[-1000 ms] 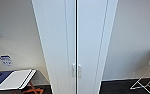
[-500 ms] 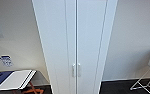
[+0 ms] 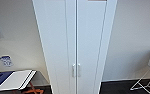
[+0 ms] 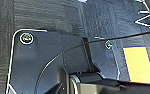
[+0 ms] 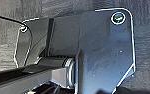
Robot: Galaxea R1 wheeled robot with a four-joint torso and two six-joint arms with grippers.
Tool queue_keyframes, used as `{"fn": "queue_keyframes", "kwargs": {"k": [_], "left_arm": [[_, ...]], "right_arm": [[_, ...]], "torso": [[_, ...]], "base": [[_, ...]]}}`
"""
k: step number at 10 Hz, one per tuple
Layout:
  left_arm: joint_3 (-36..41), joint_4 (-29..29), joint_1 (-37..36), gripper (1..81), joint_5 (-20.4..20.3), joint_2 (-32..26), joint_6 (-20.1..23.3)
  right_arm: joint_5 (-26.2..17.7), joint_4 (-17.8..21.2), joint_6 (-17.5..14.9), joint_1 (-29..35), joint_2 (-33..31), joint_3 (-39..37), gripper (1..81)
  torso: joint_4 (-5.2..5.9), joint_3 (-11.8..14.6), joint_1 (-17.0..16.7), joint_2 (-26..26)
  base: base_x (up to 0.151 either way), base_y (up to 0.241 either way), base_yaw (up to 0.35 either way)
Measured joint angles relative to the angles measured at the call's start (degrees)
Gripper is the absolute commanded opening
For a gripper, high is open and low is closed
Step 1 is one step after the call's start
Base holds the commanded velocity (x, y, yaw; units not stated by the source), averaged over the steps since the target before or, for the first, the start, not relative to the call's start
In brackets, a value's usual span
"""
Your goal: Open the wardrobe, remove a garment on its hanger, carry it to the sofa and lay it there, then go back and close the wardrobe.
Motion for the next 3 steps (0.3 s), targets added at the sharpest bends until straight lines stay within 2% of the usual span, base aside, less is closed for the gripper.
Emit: {"fn": "queue_keyframes", "kwargs": {"k": [3], "left_arm": [[-4.2,0.1,0.7,81.1,-0.1,3.0,-0.1]], "right_arm": [[0.5,-3.1,-0.1,-1.4,0.5,0.0,81.1]], "torso": [[0.00,0.0,-0.1,0.0]], "base": [[0.000,0.000,0.000]]}}
